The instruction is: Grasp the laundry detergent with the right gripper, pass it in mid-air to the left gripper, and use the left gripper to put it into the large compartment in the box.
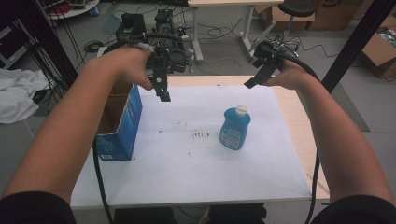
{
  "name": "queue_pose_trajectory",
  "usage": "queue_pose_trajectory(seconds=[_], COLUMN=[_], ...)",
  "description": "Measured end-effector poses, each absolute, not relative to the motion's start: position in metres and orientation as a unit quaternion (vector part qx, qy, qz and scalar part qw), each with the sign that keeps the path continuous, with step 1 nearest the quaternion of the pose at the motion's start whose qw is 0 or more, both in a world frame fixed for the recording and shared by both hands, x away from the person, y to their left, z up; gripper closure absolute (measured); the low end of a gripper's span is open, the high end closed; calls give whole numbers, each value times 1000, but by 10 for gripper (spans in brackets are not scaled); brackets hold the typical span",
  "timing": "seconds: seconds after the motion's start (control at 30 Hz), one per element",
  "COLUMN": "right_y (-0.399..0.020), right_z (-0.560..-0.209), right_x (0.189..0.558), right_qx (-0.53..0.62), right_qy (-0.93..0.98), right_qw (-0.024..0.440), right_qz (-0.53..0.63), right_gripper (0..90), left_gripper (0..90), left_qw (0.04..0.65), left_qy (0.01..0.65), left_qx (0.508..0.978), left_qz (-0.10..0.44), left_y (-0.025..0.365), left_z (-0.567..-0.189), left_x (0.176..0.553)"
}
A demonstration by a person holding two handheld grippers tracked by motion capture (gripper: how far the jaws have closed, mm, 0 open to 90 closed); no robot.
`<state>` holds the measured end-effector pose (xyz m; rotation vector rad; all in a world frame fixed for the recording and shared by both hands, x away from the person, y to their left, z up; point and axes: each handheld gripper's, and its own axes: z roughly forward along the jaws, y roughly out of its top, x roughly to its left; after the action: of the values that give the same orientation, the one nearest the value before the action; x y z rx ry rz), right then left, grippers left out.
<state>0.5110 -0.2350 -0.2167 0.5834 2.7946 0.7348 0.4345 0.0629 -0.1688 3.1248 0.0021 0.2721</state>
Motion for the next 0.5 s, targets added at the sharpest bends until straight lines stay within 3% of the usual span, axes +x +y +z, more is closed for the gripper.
queue_pose_trajectory(seconds=[0.2, 0.5], right_y=[-259, -293], right_z=[-219, -233], right_x=[498, 463], right_qx=[214, 218], right_qy=[911, 893], right_qw=[70, 100], right_qz=[345, 381], right_gripper=[0, 0], left_gripper=[3, 2], left_qw=[2, -4], left_qy=[-4, -8], left_qx=[996, 995], left_qz=[93, 101], left_y=[63, 66], left_z=[-167, -165], left_x=[429, 419])
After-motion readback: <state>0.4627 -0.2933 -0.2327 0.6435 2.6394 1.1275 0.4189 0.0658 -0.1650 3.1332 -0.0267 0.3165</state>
